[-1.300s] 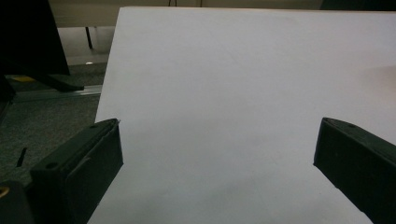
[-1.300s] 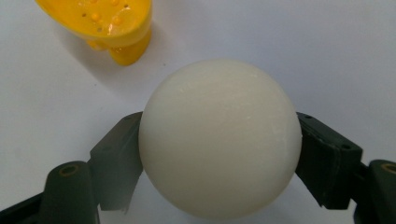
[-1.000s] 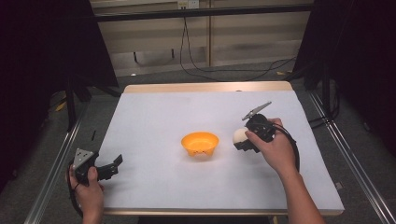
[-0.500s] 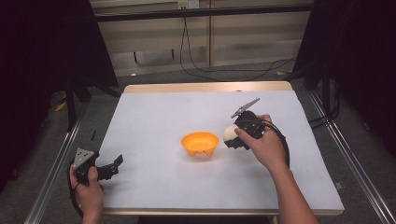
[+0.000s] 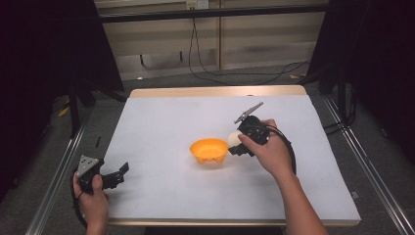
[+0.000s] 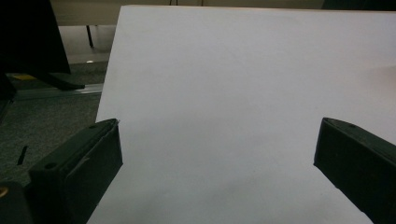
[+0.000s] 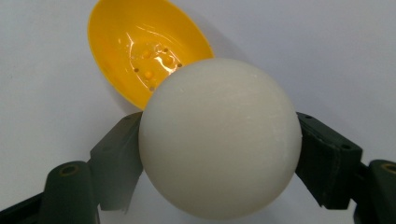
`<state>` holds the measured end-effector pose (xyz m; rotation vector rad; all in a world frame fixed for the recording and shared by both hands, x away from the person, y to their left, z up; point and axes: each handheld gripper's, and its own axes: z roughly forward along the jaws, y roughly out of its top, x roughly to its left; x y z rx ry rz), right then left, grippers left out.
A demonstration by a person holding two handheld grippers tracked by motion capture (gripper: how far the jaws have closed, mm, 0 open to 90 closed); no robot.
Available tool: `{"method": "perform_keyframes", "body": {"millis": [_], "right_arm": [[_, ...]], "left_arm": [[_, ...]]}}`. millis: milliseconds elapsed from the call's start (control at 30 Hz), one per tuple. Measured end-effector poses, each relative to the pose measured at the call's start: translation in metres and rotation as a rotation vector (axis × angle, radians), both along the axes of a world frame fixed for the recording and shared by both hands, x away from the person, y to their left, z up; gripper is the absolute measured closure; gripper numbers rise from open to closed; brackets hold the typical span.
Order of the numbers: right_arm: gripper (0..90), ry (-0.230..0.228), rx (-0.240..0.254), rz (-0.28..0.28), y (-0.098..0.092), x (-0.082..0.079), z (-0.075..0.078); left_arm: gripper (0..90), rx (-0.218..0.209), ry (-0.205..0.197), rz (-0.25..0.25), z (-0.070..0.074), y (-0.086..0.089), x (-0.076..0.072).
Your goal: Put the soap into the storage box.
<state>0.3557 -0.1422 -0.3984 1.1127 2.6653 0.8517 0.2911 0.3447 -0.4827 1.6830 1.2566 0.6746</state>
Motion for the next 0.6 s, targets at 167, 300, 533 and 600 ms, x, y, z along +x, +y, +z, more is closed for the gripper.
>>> {"method": "perform_keyframes", "body": {"millis": [167, 300, 533, 600], "right_arm": [[23.9, -0.003, 0.003, 0.019, 0.011, 0.003, 0.003], [23.9, -0.005, 0.003, 0.028, 0.019, 0.006, 0.004], [23.9, 0.000, 0.004, 0.046, 0.033, 0.010, 0.002], [23.9, 0.000, 0.003, 0.046, 0.035, 0.010, 0.001]], "left_arm": [[0.8, 0.000, -0.001, 0.007, 0.000, 0.000, 0.000], [0.8, 0.002, -0.002, 0.004, 0.000, 0.000, 0.000], [0.8, 0.002, -0.002, 0.004, 0.000, 0.000, 0.000], [0.8, -0.001, -0.001, 0.004, 0.000, 0.000, 0.000]]}}
